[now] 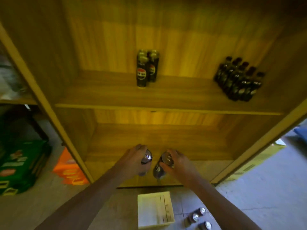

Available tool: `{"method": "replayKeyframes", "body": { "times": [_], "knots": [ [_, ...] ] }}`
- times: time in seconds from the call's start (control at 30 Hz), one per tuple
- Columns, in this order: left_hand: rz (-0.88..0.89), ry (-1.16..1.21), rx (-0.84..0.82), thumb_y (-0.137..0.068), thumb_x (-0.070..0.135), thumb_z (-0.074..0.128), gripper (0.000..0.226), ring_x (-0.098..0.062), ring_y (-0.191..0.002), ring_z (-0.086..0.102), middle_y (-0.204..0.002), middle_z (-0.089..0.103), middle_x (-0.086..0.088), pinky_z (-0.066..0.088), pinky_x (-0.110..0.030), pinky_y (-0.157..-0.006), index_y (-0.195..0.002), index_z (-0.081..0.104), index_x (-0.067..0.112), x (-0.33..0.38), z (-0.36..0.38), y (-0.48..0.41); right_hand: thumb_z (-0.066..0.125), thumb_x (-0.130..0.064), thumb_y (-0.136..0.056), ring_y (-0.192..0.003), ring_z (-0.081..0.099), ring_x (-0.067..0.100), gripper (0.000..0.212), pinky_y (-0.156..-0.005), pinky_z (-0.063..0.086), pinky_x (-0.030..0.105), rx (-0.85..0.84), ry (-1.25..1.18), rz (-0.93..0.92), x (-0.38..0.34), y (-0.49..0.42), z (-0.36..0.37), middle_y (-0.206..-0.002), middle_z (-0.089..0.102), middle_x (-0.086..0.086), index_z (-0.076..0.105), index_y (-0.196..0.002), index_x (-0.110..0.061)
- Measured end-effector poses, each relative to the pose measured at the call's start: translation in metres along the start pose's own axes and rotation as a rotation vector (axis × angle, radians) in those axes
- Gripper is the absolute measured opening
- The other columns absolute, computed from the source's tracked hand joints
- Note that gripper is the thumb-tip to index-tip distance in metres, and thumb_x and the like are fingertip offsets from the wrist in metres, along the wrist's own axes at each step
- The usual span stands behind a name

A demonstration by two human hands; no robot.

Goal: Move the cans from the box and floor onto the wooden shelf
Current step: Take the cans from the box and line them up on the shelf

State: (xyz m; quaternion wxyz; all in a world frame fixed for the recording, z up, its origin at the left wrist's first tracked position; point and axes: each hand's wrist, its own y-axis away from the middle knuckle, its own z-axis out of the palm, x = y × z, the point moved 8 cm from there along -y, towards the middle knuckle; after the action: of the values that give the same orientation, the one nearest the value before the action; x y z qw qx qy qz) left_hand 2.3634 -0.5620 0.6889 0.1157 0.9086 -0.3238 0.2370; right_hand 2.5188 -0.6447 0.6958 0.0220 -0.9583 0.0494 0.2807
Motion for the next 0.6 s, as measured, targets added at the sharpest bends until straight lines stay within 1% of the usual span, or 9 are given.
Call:
{"method": "replayKeyframes", "body": {
  "times": [0.07,0.13,0.23,0.33,0.4,0.43,0.5,0.57,0.6],
  "knots": [
    [0.057,-0.034,0.046,-0.077,0.045,0.069,0.048,-0.025,-0.099,0.058,-0.111,0.057,-0.002,0.039,-0.028,-0.072,-0.115,0.053,0.019,0.024,-0.060,-0.005,0.067,-0.047,-0.090,-0.090,0.063,0.019,0.045,-0.072,0.055,0.037,0.044,-0.003,-0.025,-0.032,-0.013,-0.046,-0.110,0.064,0.003,0.053,-0.124,-0.022],
    [0.093,-0.062,0.107,-0.075,0.042,0.072,0.043,-0.023,-0.094,0.060,-0.104,0.060,-0.001,0.038,-0.027,-0.068,-0.108,0.056,0.019,0.042,-0.110,-0.012,0.065,-0.049,-0.091,-0.090,0.062,0.016,0.045,-0.073,0.055,0.034,0.086,0.015,-0.045,-0.059,-0.026,-0.085,-0.110,0.064,0.000,0.052,-0.125,-0.023],
    [0.138,-0.024,0.169,-0.073,0.035,0.076,0.034,-0.021,-0.085,0.061,-0.094,0.063,0.001,0.041,-0.030,-0.065,-0.098,0.061,0.017,0.060,-0.168,-0.025,0.066,-0.049,-0.090,-0.094,0.065,0.019,0.043,-0.077,0.057,0.040,0.129,-0.009,-0.089,-0.085,-0.051,-0.126,-0.111,0.066,0.001,0.055,-0.122,-0.021],
    [0.125,0.034,0.166,-0.074,0.030,0.077,0.030,-0.021,-0.089,0.064,-0.096,0.067,-0.002,0.053,-0.040,-0.073,-0.097,0.064,0.015,0.067,-0.203,-0.042,0.064,-0.051,-0.091,-0.092,0.067,0.016,0.042,-0.076,0.058,0.039,0.147,0.007,-0.104,-0.101,-0.077,-0.154,-0.109,0.069,0.000,0.057,-0.119,-0.021],
    [0.104,0.071,0.187,-0.075,0.029,0.077,0.030,-0.022,-0.092,0.066,-0.099,0.069,-0.004,0.055,-0.044,-0.077,-0.098,0.066,0.015,0.068,-0.222,-0.056,0.063,-0.052,-0.091,-0.091,0.067,0.014,0.038,-0.074,0.058,0.036,0.162,0.007,-0.141,-0.109,-0.098,-0.169,-0.106,0.069,-0.001,0.058,-0.115,-0.022],
    [0.104,0.080,0.201,-0.075,0.027,0.078,0.029,-0.022,-0.092,0.066,-0.098,0.069,-0.004,0.055,-0.042,-0.076,-0.098,0.067,0.014,0.067,-0.229,-0.064,0.064,-0.051,-0.092,-0.091,0.066,0.014,0.037,-0.074,0.058,0.035,0.174,-0.002,-0.165,-0.113,-0.109,-0.176,-0.106,0.068,-0.001,0.058,-0.113,-0.022],
    [0.080,0.129,0.229,-0.076,0.020,0.078,0.024,-0.019,-0.091,0.066,-0.096,0.069,-0.002,0.053,-0.032,-0.070,-0.096,0.067,0.013,0.066,-0.242,-0.080,0.065,-0.047,-0.092,-0.093,0.065,0.014,0.035,-0.076,0.056,0.031,0.185,-0.029,-0.197,-0.119,-0.130,-0.188,-0.107,0.068,-0.001,0.060,-0.114,-0.020],
    [0.084,0.162,0.237,-0.078,0.013,0.077,0.017,-0.016,-0.088,0.064,-0.089,0.066,0.004,0.044,-0.021,-0.065,-0.090,0.065,0.017,0.069,-0.252,-0.095,0.066,-0.046,-0.092,-0.096,0.066,0.015,0.035,-0.076,0.053,0.028,0.194,-0.025,-0.222,-0.120,-0.151,-0.195,-0.108,0.069,-0.001,0.060,-0.114,-0.020],
    [0.083,0.174,0.227,-0.079,0.012,0.076,0.018,-0.015,-0.088,0.063,-0.089,0.065,0.006,0.043,-0.019,-0.066,-0.090,0.064,0.020,0.071,-0.256,-0.102,0.066,-0.048,-0.092,-0.098,0.066,0.017,0.037,-0.075,0.051,0.027,0.196,0.000,-0.222,-0.120,-0.161,-0.198,-0.111,0.069,0.001,0.060,-0.115,-0.019]
  ]
}}
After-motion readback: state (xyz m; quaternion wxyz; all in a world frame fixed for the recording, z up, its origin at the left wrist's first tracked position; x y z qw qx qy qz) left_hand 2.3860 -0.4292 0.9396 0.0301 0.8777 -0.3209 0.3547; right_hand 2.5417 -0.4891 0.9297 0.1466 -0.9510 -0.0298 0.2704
